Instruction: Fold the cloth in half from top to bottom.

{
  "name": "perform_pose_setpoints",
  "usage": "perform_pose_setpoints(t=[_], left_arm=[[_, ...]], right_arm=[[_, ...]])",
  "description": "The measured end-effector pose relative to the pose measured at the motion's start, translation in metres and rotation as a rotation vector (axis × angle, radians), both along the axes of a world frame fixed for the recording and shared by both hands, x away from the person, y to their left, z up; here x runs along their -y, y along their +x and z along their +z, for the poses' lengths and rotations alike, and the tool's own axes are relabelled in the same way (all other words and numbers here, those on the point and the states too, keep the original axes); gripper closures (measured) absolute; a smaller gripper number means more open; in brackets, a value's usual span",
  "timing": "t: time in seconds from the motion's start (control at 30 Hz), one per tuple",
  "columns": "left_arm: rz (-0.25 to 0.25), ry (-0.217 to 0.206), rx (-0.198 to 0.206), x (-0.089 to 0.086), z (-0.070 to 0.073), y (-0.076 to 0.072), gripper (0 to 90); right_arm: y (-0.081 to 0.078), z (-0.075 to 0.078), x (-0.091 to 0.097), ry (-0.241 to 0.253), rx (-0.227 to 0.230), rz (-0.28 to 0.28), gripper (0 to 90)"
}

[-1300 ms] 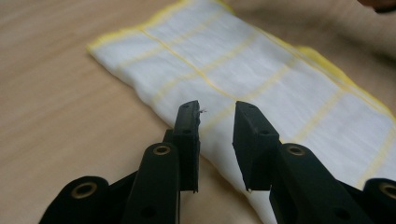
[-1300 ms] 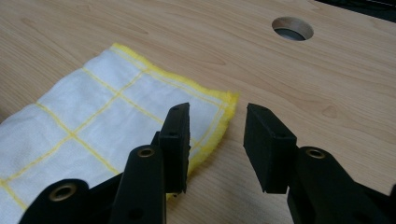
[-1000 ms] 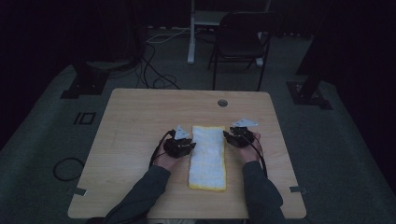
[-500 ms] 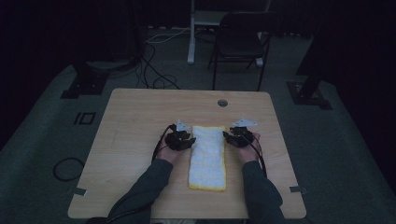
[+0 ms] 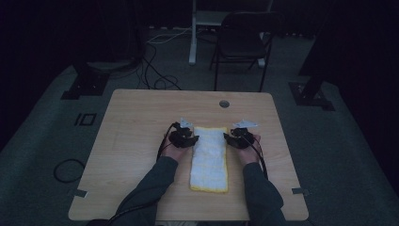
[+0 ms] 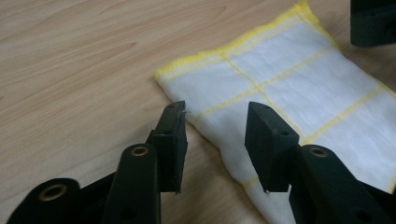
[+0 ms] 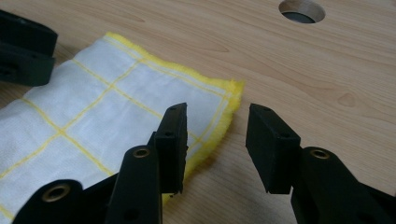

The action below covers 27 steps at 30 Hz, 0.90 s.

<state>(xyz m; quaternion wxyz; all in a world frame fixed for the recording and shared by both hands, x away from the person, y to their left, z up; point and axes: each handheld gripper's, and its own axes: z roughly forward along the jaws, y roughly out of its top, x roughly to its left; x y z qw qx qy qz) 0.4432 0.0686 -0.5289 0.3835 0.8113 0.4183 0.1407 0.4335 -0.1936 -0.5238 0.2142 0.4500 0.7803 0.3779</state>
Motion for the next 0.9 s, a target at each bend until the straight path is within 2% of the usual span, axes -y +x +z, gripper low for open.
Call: perform_pose_setpoints(t=[0.2, 0.43, 0.5, 0.6, 0.63, 0.8, 0.9], left_arm=[[0.037, -0.003, -0.021, 0.006, -0.002, 0.01, 55.8], [0.054, 0.004, -0.053, 0.014, -0.005, 0.019, 56.2], [0.06, 0.011, -0.068, 0.014, -0.007, 0.02, 63.2], [0.056, -0.037, -0.094, 0.011, -0.008, 0.022, 80.0], [0.052, -0.045, -0.101, 0.01, -0.008, 0.023, 82.4], [0.043, -0.085, -0.122, 0.006, -0.01, 0.025, 85.8], [0.037, -0.078, -0.117, 0.005, -0.01, 0.025, 86.0]], right_arm=[[0.002, -0.001, -0.002, 0.003, -0.001, -0.004, 58.1], [0.004, -0.001, -0.005, -0.007, -0.001, 0.015, 58.0], [0.005, -0.001, -0.006, -0.004, 0.0, 0.012, 58.0], [0.006, 0.0, -0.007, 0.002, 0.002, 0.009, 58.0], [0.007, -0.001, -0.008, 0.001, 0.001, 0.009, 58.0], [0.011, -0.004, -0.009, -0.003, -0.013, 0.001, 58.0], [0.015, -0.004, -0.012, -0.006, -0.016, -0.002, 56.2]])
